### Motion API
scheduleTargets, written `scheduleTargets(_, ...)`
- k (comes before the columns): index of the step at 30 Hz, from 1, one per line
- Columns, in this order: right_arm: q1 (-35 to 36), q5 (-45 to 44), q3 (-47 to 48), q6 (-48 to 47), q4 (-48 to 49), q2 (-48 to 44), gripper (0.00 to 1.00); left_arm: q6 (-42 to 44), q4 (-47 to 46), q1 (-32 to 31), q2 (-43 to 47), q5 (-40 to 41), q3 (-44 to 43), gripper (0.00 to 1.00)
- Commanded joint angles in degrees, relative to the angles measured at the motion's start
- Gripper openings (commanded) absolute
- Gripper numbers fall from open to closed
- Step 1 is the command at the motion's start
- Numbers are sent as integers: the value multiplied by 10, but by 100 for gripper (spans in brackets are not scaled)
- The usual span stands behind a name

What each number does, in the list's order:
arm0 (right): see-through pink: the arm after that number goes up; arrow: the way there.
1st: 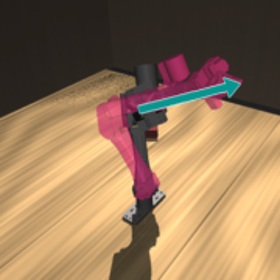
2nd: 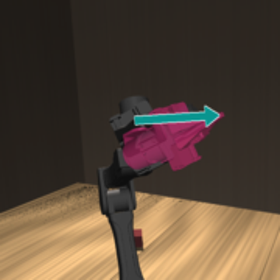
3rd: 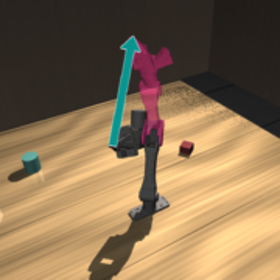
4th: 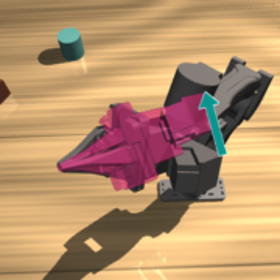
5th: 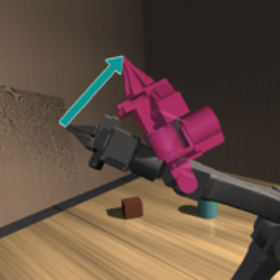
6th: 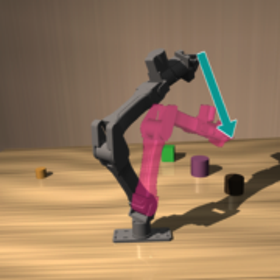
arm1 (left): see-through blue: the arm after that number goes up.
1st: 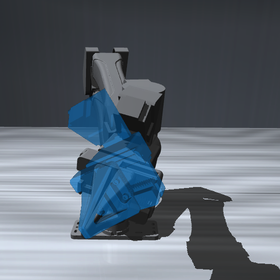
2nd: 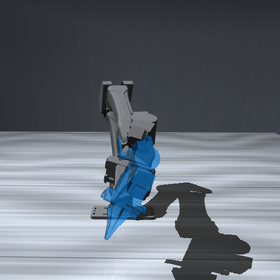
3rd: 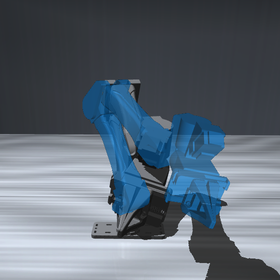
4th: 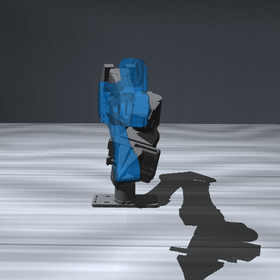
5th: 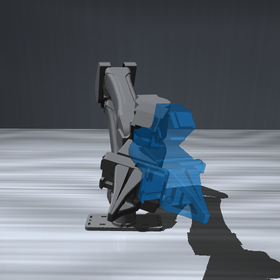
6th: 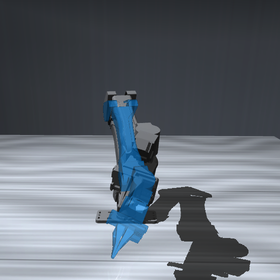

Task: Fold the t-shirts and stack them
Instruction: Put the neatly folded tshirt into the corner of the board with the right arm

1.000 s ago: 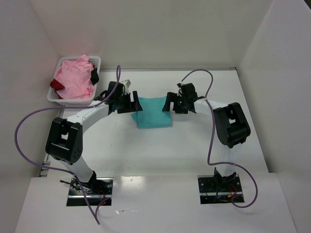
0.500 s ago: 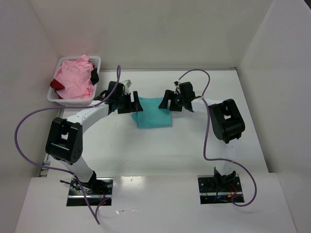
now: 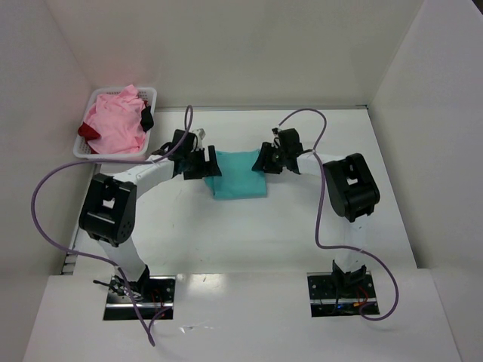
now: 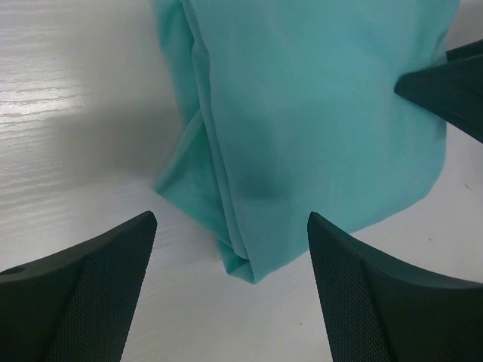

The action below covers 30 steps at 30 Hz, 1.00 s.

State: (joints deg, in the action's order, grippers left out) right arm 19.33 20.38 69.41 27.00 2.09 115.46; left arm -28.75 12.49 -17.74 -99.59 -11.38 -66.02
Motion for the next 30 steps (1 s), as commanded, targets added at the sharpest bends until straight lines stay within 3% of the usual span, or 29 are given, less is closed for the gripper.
scheduleTargets(1,-3,-7,5,-9,-17,22,50,-3,-37,3,-23,4,-17,89)
scheduleTargets(8,-3,-12,20,-9,-23,17,28,3,-68,9,-70,-25,-29,89)
scheduleTargets(18,-3,-17,43,-14,-38,22,26,-3,-106,26,-121,-76,-46,87)
scheduleTargets(24,-3,-23,60,-20,-51,22,26,-3,-111,26,-148,-109,-59,73)
scheduleTargets(30,-3,-23,60,-20,-51,28,24,-9,-111,26,-154,-132,-59,48)
